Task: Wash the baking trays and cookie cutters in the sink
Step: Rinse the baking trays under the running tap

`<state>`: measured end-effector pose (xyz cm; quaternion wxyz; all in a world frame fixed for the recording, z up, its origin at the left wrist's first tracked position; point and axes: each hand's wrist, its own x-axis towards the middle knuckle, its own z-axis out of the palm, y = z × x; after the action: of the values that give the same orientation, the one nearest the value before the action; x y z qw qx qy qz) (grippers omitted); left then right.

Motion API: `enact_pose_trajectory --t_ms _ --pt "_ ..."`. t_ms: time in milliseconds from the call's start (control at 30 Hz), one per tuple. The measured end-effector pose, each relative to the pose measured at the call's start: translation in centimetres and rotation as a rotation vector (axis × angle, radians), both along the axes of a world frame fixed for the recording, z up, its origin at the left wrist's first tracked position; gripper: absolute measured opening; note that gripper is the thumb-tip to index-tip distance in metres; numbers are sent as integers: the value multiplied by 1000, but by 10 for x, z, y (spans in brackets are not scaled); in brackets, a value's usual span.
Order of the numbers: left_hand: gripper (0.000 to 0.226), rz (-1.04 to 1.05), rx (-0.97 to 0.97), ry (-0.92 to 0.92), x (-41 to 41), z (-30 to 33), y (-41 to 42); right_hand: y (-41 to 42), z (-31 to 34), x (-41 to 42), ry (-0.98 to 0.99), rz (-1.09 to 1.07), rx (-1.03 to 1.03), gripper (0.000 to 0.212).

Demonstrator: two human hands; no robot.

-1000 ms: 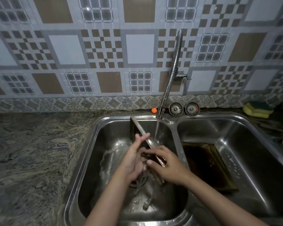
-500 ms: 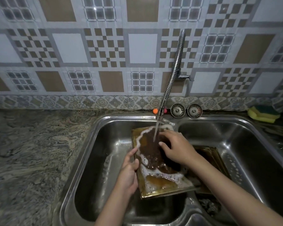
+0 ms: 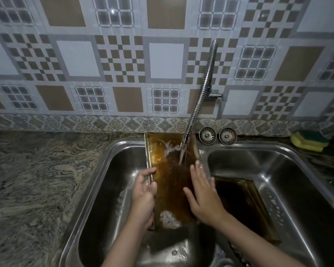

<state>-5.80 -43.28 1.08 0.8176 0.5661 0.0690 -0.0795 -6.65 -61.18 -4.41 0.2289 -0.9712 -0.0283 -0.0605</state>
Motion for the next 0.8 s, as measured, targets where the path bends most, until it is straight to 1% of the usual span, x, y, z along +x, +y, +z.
enact_pose_trajectory --t_ms 33,67,133,200,267,300,367,433,467,500,600,633,667,733,800 --pt "37 7 23 -19 1 5 -5 6 1 2 3 -37 53 89" --pt "39 17 35 -30 2 9 -10 14 4 2 -7 -25 96 89" --pt "40 59 24 -12 4 15 -16 35 9 -5 -43 119 140 80" --pt "38 105 -14 45 7 16 -12 47 14 -16 -15 287 132 74" --pt "35 141 -52 107 7 16 -4 40 11 -17 58 329 111 76" --pt "34 149 -63 133 5 15 -1 32 8 -12 91 296 87 79" --pt "33 147 -87 188 -1 13 0 16 6 0 183 143 54 83" --pt "34 137 -112 265 -7 7 -5 12 8 9 303 -21 34 79" --pt "35 141 -124 309 -9 2 -8 15 10 10 329 -45 7 75" --pt "36 150 -138 353 -9 -4 -11 21 15 8 329 -14 -30 71" --pt "36 182 -142 486 -7 -21 -13 36 28 -7 332 257 -107 60" --pt "36 185 -124 527 -7 -26 -12 34 30 -9 357 316 -117 59" --pt "36 184 -108 561 -7 -31 -10 28 31 -7 384 330 -128 59" --pt "39 172 -83 591 -9 -35 -11 12 25 7 453 232 -170 63" --pt "41 152 -48 575 -13 -34 -17 4 17 24 510 38 -195 68"
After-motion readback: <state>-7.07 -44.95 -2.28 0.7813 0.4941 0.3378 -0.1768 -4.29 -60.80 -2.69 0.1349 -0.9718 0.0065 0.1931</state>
